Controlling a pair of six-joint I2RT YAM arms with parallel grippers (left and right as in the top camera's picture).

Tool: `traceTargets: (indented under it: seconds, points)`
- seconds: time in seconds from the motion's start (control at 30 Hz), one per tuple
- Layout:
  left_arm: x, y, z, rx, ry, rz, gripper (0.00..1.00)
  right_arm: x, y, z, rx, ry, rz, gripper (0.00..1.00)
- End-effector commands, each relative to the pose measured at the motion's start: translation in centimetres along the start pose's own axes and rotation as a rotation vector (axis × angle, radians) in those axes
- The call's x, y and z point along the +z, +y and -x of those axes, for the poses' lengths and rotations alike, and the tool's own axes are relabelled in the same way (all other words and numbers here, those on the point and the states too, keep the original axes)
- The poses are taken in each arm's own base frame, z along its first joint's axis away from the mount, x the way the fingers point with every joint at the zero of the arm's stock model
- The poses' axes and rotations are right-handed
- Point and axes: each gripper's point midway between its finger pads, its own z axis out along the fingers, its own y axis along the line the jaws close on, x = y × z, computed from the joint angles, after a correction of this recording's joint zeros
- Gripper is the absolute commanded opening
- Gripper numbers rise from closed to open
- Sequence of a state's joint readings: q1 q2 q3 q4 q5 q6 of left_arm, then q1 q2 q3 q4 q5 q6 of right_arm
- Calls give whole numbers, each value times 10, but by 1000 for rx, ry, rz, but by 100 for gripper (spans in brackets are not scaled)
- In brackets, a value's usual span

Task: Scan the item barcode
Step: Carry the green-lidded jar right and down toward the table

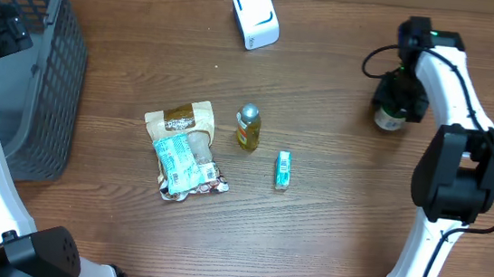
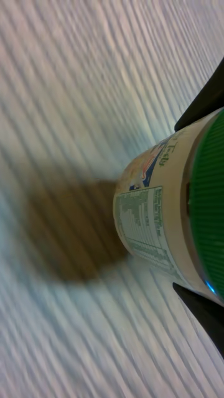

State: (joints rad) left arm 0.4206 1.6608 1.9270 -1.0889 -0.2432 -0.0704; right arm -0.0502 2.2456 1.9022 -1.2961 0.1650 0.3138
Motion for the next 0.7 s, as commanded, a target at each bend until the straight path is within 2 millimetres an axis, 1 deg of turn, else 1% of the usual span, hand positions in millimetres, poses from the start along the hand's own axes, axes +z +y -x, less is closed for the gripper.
traceTargets:
  seconds: [0.0, 0.07, 0.1, 0.2, 0.23, 0.27, 0.3, 0.43, 0.5, 0.53, 0.6, 0.67]
  points:
    - [-4, -2, 4, 17, -15, -10, 100, -6, -17, 0, 32, -16, -9, 24]
    - [-4, -2, 4, 17, -15, -10, 99, -1, -20, -3, 37, -4, -13, 25]
    - [-4, -2, 4, 17, -15, -10, 99, 2, -22, -5, 38, 8, -18, 28]
    - [-4, -2, 4, 17, -15, -10, 99, 7, -24, -11, 36, 26, -25, 29]
    - [-4, -2, 4, 17, -15, -10, 100, 8, -24, -12, 35, 30, -26, 37]
    - [-4, -2, 4, 17, -15, -10, 100, 9, -24, -13, 34, 34, -28, 47]
    - [-4, -2, 4, 17, -15, -10, 99, 9, -24, -14, 34, 36, -29, 53]
    - [-4, -2, 4, 17, -15, -10, 100, 9, -24, -14, 34, 37, -29, 54]
    - [-4, -2, 4, 17, -15, -10, 99, 9, -24, -14, 34, 38, -29, 57]
    - [-4, -2, 4, 16, -15, -10, 100, 9, -25, -15, 33, 42, -30, 58]
    - [-4, -2, 4, 17, -15, -10, 99, 9, -24, -19, 28, 57, -31, 58]
    - [-4, -2, 4, 17, -15, -10, 99, 8, -20, -28, 25, 97, -5, 58]
